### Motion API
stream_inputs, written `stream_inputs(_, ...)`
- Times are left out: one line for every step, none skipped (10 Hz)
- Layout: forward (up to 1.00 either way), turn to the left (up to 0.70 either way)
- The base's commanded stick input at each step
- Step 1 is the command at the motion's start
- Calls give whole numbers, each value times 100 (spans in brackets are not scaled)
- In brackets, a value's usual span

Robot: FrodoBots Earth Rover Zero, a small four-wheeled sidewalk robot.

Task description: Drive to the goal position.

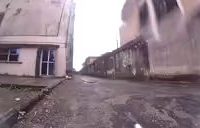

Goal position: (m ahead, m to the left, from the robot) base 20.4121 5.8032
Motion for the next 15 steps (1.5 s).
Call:
stream_inputs(0, 0)
stream_inputs(0, 0)
stream_inputs(0, 0)
stream_inputs(0, 0)
stream_inputs(38, 0)
stream_inputs(70, 0)
stream_inputs(70, 0)
stream_inputs(70, 0)
stream_inputs(70, 0)
stream_inputs(70, 0)
stream_inputs(70, 0)
stream_inputs(70, 0)
stream_inputs(70, 0)
stream_inputs(70, 0)
stream_inputs(70, 0)
